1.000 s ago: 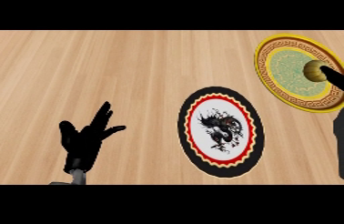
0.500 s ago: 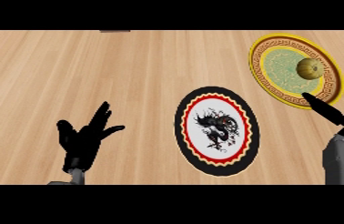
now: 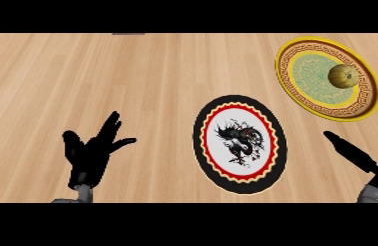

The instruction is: Pick the squash from the plate and place it in the plate

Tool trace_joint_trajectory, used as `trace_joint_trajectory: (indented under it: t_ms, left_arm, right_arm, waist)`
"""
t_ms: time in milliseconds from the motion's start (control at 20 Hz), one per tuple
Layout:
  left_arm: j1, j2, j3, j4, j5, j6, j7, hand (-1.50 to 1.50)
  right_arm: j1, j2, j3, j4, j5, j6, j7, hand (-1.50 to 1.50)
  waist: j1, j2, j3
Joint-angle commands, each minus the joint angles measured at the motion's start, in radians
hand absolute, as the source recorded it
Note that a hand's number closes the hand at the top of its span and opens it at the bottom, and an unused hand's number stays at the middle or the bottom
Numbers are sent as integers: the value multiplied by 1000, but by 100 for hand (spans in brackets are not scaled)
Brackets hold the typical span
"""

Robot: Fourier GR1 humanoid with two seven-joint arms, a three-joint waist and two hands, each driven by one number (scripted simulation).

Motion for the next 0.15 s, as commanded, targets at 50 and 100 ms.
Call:
trace_joint_trajectory:
  t_ms: [50, 100]
  left_arm:
    - [37, 19, 16, 16, -14, -19, 10, 0]
    - [35, 48, 38, -28, 8, -42, 34, 0]
  right_arm:
    - [131, 46, 106, -186, 45, -27, 94, -150]
    - [152, 47, 170, -190, 55, -85, 116, -150]
  waist:
    - [5, 4, -1]
    - [7, 4, -1]
